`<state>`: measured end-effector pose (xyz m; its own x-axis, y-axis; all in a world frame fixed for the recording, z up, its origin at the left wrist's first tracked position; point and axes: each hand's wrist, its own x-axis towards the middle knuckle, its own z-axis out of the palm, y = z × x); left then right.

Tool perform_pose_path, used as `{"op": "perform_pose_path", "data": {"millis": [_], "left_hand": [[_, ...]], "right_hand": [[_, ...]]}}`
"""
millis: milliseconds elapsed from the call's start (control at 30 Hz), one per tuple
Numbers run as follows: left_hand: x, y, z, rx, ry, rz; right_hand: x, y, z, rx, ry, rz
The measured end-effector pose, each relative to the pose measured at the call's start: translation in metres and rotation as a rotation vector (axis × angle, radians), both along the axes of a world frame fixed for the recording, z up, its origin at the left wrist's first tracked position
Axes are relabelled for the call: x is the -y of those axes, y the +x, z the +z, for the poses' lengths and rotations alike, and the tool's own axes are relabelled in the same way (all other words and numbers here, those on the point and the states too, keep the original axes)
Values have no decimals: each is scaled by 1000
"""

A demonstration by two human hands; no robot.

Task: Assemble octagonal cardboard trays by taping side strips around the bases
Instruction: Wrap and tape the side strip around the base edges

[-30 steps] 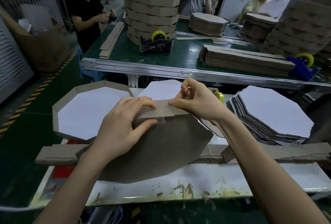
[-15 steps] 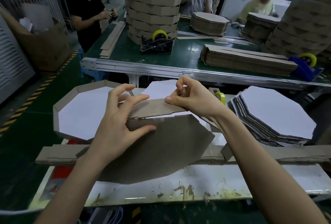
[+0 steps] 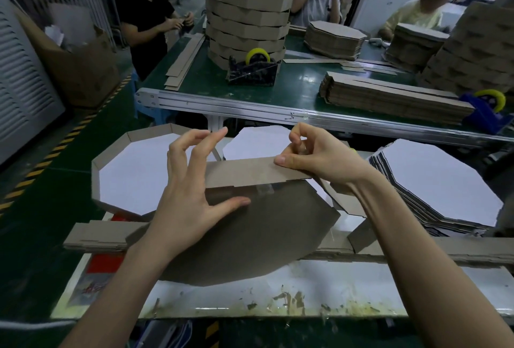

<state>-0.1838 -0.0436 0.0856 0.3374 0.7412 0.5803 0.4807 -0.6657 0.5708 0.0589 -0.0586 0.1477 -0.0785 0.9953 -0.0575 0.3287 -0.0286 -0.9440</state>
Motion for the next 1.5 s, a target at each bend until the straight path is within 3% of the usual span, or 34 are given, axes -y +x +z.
{"op": "perform_pose_path", "data": {"millis": [1500], "left_hand": [[2, 0, 0, -78, 37, -63]], "right_hand": [[-7, -10, 2, 136, -12, 92]]}}
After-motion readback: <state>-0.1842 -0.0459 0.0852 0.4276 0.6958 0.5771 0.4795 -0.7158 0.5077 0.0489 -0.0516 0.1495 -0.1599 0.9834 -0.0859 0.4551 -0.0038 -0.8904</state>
